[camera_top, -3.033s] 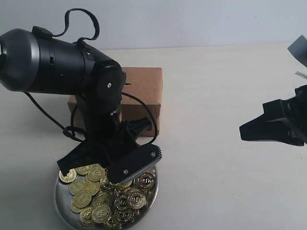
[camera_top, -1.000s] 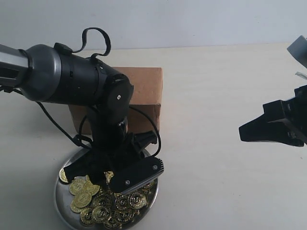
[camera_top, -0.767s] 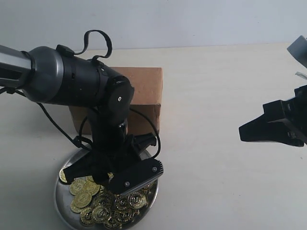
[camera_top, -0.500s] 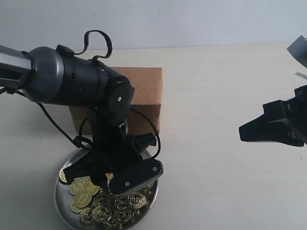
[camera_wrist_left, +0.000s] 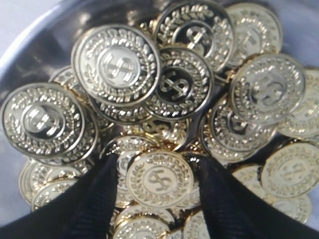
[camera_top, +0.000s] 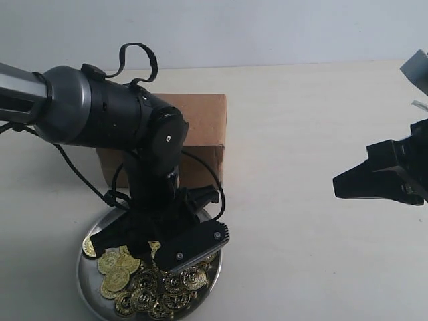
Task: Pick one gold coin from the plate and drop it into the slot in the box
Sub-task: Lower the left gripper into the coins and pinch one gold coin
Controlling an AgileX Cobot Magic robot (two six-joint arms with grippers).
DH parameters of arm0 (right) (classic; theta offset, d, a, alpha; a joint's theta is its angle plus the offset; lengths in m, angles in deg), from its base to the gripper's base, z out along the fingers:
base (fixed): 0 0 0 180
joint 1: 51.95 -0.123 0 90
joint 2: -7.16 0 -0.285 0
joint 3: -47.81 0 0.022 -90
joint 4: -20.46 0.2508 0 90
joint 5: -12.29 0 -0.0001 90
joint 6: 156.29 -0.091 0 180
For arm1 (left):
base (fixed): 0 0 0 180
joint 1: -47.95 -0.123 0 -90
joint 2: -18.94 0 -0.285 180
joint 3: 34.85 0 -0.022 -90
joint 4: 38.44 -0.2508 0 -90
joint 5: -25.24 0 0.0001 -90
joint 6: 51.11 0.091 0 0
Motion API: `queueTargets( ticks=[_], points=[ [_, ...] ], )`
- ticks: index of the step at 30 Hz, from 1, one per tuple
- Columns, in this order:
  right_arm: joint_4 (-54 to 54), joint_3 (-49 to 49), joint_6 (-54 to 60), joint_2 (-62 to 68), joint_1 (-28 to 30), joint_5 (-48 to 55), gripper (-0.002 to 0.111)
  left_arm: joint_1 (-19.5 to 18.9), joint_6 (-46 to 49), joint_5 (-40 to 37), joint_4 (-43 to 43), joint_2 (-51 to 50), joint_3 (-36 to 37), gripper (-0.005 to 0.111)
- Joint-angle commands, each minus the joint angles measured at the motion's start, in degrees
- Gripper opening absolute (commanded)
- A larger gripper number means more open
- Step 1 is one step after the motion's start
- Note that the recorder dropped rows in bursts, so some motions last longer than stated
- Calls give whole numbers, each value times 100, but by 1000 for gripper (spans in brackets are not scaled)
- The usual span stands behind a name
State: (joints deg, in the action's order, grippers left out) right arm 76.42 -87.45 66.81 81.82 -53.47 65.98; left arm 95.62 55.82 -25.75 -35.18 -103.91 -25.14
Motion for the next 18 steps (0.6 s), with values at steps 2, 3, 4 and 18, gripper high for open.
queueTargets(
  ticks=[2, 3, 4, 18],
  points=[
    [45, -49, 66, -39, 20, 38, 0, 30, -224, 233, 41, -146, 9, 48],
    [45, -49, 66, -39, 20, 38, 0, 30, -237, 233, 31, -146, 9, 45],
    [45, -49, 66, -39, 20, 38, 0, 30, -265, 233, 31, -146, 9, 41],
    [45, -49, 66, -39, 20, 38, 0, 30, -378, 233, -22, -110, 9, 36]
  ],
)
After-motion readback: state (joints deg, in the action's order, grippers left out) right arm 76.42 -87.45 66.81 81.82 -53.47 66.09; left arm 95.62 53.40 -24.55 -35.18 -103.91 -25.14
